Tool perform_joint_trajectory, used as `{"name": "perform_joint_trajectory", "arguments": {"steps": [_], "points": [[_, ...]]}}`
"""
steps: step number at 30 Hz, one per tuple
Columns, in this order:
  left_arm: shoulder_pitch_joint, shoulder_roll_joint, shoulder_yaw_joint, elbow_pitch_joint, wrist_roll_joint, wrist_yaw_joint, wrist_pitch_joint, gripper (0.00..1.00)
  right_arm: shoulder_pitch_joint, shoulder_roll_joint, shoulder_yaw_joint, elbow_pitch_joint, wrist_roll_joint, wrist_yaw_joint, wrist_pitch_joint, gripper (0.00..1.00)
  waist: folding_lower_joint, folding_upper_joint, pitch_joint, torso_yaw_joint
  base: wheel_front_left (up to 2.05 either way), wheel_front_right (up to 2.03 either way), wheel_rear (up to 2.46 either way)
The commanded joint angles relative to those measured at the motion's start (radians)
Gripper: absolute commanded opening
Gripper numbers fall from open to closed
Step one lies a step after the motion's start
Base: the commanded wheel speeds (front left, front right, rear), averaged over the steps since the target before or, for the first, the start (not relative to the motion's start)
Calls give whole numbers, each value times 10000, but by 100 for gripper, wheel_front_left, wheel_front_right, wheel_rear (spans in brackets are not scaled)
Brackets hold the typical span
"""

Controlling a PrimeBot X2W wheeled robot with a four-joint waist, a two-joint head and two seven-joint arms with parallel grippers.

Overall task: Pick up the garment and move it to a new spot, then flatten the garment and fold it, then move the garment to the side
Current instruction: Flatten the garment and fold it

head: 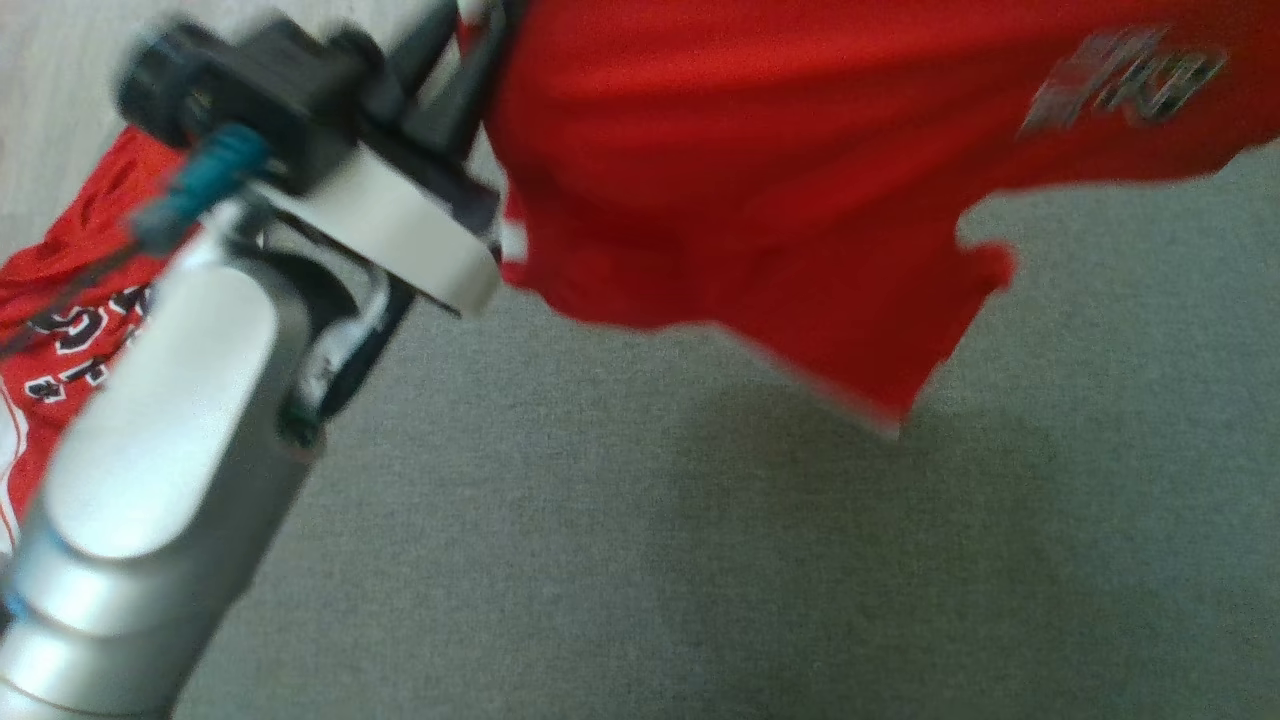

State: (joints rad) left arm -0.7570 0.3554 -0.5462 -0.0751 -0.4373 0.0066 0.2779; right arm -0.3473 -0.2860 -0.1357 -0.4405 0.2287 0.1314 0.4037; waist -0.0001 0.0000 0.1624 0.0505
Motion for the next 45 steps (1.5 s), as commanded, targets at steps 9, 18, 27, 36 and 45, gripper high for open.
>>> {"name": "perform_joint_trajectory", "arguments": {"steps": [9, 18, 27, 36, 45], "points": [[-1322, 515, 1012, -1687, -14, 583, 671, 0, -1746, -478, -156, -487, 512, -7, 966, 0, 1, 0, -237, -14, 0, 0, 0], [-2059, -659, 1073, 1431, -1006, 187, -126, 0, -3821, -228, 777, 2834, 1266, -7, 606, 0, 1, 0, 464, -331, 0, 0, 0], [-4334, -1966, 2524, 7624, -1789, -283, -4033, 0, -7896, 1116, 1421, 8621, 1487, -7, -2130, 0, 1, 0, 815, -906, 0, 0, 0], [-3659, -2526, 2806, 11589, -2059, -64, -5095, 0, -7689, 2173, 3187, 12577, 1668, -7, -3200, 0, 1, 0, 1188, -1091, 0, 0, 0], [-2395, -3014, 2312, 13034, -2006, -93, -5350, 0, -5541, 2353, 5029, 13988, 3512, -7, -4178, 0, 1, 0, 1580, -708, 0, 0, 0]]}}
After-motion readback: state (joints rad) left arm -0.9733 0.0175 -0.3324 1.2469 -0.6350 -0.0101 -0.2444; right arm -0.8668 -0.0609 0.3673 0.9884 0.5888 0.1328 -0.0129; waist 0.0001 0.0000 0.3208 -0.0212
